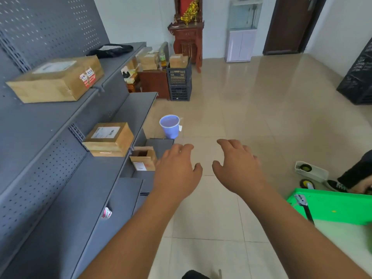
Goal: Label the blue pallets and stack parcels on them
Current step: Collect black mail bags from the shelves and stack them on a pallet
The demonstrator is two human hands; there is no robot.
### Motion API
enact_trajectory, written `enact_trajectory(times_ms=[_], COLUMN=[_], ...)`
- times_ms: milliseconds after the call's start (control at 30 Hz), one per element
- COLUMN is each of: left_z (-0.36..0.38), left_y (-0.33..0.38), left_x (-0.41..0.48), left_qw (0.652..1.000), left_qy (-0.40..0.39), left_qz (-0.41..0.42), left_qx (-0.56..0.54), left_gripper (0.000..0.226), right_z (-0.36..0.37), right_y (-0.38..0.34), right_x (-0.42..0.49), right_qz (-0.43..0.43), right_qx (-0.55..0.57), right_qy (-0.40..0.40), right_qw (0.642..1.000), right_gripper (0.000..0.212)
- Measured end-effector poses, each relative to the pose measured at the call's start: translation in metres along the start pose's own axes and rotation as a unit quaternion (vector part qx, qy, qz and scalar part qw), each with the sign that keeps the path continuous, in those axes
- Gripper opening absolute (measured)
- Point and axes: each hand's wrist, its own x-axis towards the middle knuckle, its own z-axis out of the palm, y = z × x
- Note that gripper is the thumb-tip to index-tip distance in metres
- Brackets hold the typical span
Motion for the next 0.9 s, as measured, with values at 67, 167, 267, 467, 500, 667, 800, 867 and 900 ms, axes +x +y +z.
enact_trajectory(times_ms=[67, 167, 267, 467, 500, 667, 800, 867, 900], left_z=[0.005, 0.01, 0.015, 0.019, 0.018, 0.009, 0.012, 0.018, 0.021], left_y=[0.002, -0.005, -0.018, -0.057, -0.063, -0.086, -0.1, -0.103, -0.103], left_x=[0.027, 0.069, 0.115, 0.226, 0.245, 0.339, 0.402, 0.433, 0.449], left_qw=[1.0, 1.0, 1.0, 1.0, 1.0, 1.0, 1.0, 0.999, 0.999], left_qy=[-0.006, -0.004, 0.006, 0.014, 0.014, 0.013, 0.005, -0.003, -0.006], left_qz=[-0.005, -0.015, -0.023, -0.021, -0.018, 0.006, 0.012, 0.02, 0.022], left_qx=[0.004, 0.013, 0.017, 0.002, -0.002, -0.02, -0.026, -0.027, -0.028], left_gripper=[0.055, 0.054, 0.053, 0.052, 0.052, 0.052, 0.051, 0.051, 0.051], right_z=[0.0, 0.006, 0.014, 0.031, 0.032, 0.036, 0.045, 0.049, 0.05], right_y=[0.001, -0.001, -0.006, -0.032, -0.037, -0.057, -0.067, -0.066, -0.064], right_x=[0.032, 0.076, 0.124, 0.233, 0.251, 0.336, 0.393, 0.423, 0.439], right_qz=[-0.011, -0.026, -0.034, -0.035, -0.03, -0.003, 0.008, 0.016, 0.019], right_qx=[0.002, -0.004, -0.006, -0.006, -0.005, 0.01, 0.017, 0.022, 0.025], right_qy=[-0.007, -0.013, -0.018, -0.007, -0.003, 0.017, 0.008, 0.008, 0.01], right_qw=[1.0, 1.0, 0.999, 0.999, 1.0, 1.0, 1.0, 1.0, 0.999], right_gripper=[0.063, 0.063, 0.063, 0.063, 0.063, 0.062, 0.062, 0.062, 0.062])
